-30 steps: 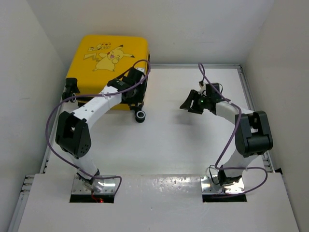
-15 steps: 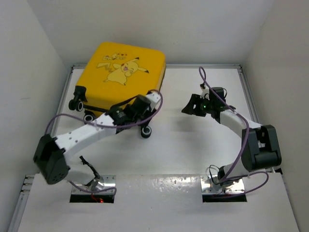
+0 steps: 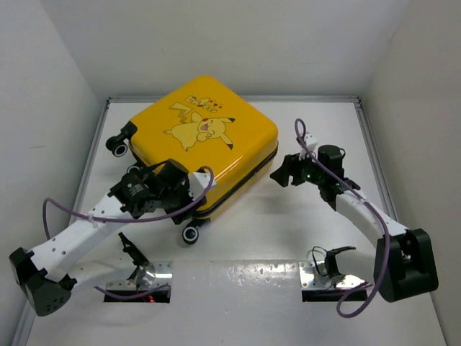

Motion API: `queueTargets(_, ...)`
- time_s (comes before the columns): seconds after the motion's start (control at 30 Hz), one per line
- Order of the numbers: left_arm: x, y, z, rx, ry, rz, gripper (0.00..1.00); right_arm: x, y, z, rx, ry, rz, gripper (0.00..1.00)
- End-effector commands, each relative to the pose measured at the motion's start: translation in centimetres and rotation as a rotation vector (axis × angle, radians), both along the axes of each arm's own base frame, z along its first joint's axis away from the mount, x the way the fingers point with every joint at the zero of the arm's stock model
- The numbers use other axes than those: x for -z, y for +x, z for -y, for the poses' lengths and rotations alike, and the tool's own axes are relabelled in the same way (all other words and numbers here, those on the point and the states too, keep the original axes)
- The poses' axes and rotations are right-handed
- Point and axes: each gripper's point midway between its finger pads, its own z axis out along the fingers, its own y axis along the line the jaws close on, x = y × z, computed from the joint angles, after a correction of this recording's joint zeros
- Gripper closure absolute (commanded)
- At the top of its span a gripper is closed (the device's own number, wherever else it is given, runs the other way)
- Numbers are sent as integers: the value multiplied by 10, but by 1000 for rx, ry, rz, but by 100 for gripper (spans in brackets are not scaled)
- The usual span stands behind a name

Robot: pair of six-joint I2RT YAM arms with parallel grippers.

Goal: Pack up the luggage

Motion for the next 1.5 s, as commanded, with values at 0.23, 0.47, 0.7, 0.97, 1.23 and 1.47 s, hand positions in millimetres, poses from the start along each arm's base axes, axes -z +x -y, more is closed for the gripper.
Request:
queueTargets(0.23,-65,95,23,-212,-280,145,100,8,-19,-39,-122,-120,247,47)
queueTargets(0.47,-52,98,16,-270,-298,92,100,-9,17,-46,12,-119,373,51)
queueTargets(0.7,-50,101,12,-296,-302,91,100,-22,36,-63,-6,-67,398,60)
queueTargets(0.97,-47,101,10,-299,-307,88,100,-19,40,-85,-88,-20,381,60)
queueTargets(1.23,-43,104,2,-329,-300,85,100,-16,47,-91,-106,-27,406,73)
queueTargets(1.47,-42,107,-8,-362,-299,90,100,-25,56,-92,-81,-54,474,100)
